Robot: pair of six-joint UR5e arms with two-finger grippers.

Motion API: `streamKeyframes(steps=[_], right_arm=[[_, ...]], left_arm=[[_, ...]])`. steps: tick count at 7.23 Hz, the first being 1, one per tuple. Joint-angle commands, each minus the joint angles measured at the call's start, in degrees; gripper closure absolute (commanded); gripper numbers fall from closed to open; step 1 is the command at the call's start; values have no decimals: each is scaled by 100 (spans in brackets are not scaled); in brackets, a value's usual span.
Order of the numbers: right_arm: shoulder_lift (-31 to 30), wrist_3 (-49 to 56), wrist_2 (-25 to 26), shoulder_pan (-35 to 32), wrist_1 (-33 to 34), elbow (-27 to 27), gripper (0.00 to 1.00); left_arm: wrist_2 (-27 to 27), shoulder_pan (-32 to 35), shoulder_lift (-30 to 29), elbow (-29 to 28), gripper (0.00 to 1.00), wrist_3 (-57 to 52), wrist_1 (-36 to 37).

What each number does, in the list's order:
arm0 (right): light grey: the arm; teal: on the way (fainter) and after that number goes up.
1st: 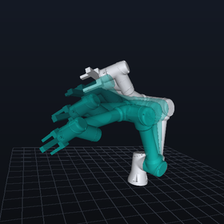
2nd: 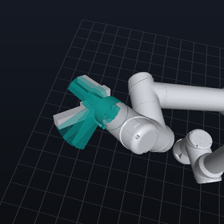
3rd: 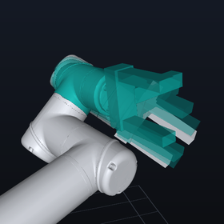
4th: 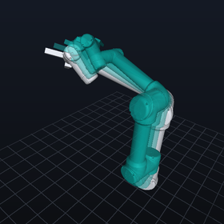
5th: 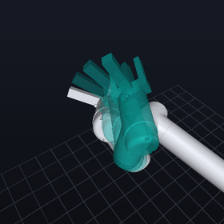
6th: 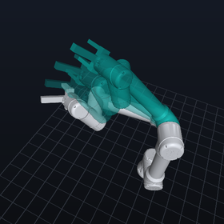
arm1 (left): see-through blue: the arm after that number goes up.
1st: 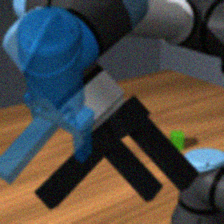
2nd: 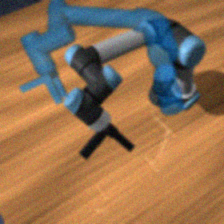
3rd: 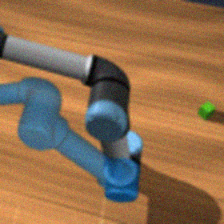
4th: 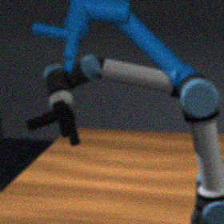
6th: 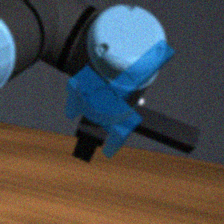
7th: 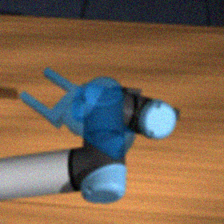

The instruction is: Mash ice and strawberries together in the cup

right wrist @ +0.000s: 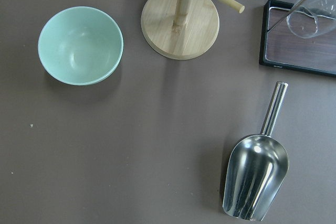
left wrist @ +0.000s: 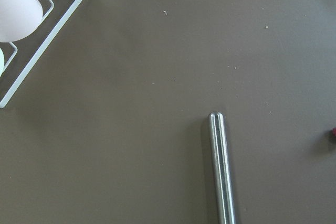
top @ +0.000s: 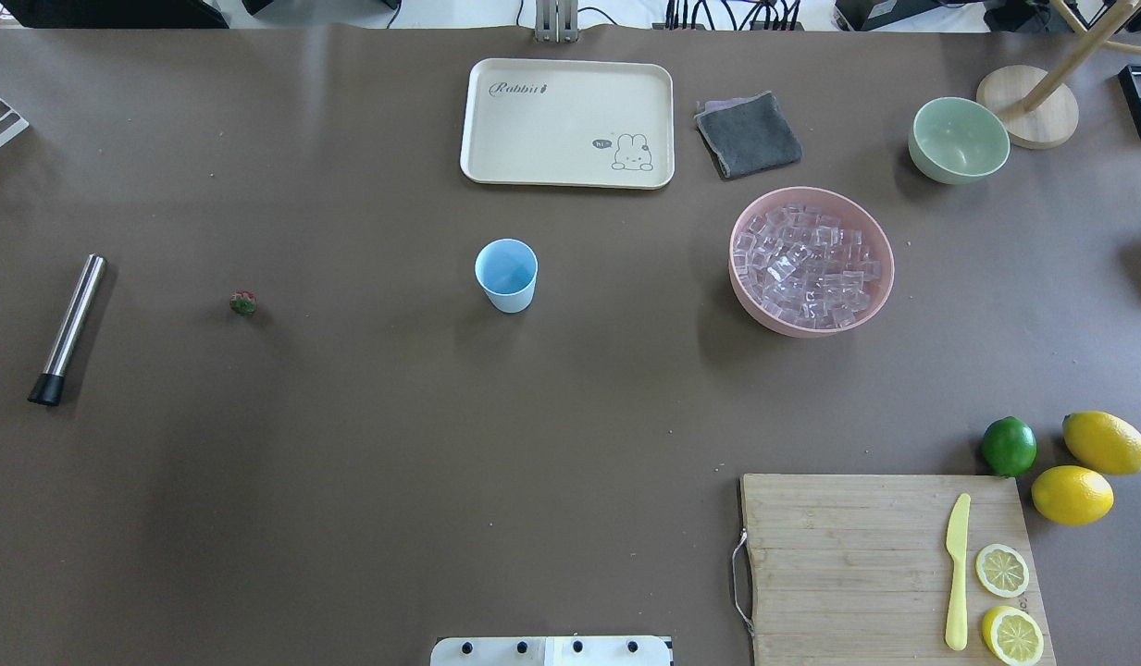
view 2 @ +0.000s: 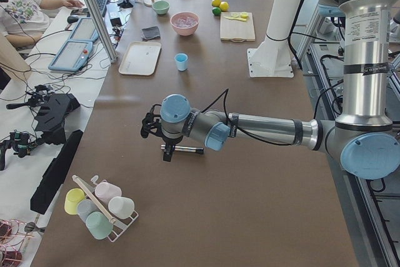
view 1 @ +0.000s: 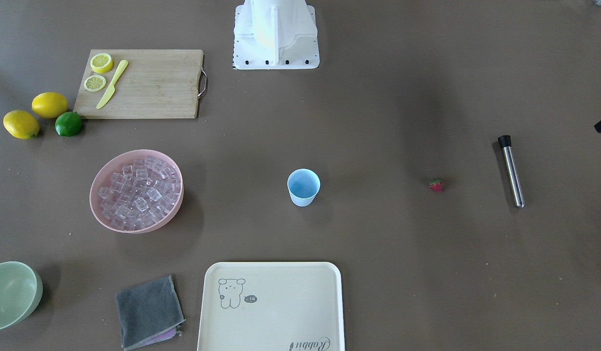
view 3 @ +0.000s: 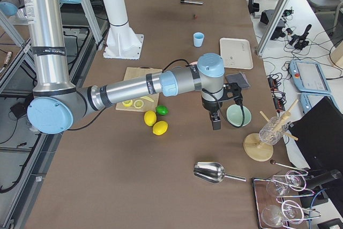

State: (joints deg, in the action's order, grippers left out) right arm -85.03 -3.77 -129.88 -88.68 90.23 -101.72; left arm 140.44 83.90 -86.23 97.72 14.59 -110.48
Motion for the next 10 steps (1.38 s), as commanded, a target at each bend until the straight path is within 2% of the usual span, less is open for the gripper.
streamKeyframes(steps=[1,4,6,9,10], right_arm=[[-65,-10,-55,-1,21,-32,0],[-66,-19,-90,26,21,-41,1],[301,-167,-230,296,39,-41,0],[601,-1633,-231,1061,-14,-470,2],[1002,-1993,-118,1420,-14,-454,2]], left_arm=[[-8,-6,-95,-26,3,-17,-8],[27,-6,-95,141,3,0,-44],[28,-6,-262,211,3,0,-44],[10,-23,-570,-77,3,45,-35],[45,-32,-509,-61,3,36,-70]])
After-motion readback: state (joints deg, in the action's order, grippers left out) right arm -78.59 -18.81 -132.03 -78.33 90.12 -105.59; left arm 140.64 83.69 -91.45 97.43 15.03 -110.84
